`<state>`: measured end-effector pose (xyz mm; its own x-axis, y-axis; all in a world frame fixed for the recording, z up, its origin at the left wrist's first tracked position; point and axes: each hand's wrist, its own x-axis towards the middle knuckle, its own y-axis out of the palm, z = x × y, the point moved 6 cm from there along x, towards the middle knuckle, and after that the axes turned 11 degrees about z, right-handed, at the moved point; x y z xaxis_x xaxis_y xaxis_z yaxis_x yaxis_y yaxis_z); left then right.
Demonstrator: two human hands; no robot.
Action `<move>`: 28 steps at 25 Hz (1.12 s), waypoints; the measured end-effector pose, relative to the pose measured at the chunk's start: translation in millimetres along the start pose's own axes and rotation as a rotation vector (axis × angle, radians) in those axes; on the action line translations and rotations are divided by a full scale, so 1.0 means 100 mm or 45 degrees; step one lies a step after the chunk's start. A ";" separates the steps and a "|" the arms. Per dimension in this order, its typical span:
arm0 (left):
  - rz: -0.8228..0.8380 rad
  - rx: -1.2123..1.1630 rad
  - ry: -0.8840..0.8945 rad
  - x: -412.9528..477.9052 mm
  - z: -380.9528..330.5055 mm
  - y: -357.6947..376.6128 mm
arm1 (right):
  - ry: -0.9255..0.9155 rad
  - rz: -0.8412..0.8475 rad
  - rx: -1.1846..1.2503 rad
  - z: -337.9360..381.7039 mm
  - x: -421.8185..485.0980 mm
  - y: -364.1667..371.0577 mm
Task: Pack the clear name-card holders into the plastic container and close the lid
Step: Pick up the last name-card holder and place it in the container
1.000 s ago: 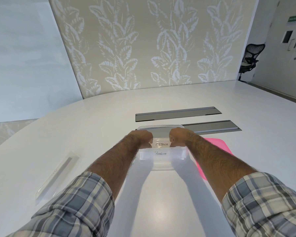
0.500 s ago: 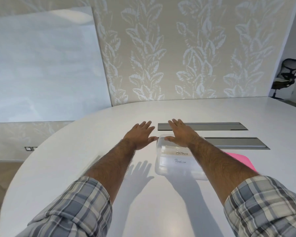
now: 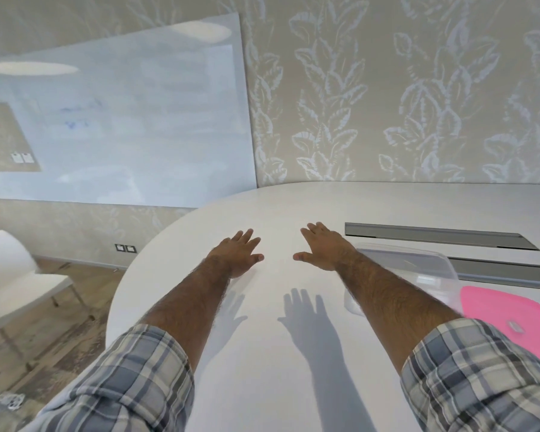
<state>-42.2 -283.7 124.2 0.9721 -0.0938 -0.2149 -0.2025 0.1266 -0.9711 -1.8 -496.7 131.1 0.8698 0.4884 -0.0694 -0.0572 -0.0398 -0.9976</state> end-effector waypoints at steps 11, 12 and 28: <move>0.288 0.081 0.129 -0.19 0.93 0.75 | -0.045 0.089 -0.071 1.16 0.53 0.34; 0.302 0.096 0.159 -0.18 0.94 0.79 | -0.034 0.096 -0.070 1.19 0.54 0.35; 0.096 0.099 0.360 0.31 0.52 0.80 | 0.225 0.180 -0.054 1.04 0.44 0.41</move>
<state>-21.9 -225.3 45.2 0.8810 -0.3511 -0.3171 -0.2526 0.2176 -0.9428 -16.8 -386.3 86.8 0.9271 0.3156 -0.2022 -0.1668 -0.1357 -0.9766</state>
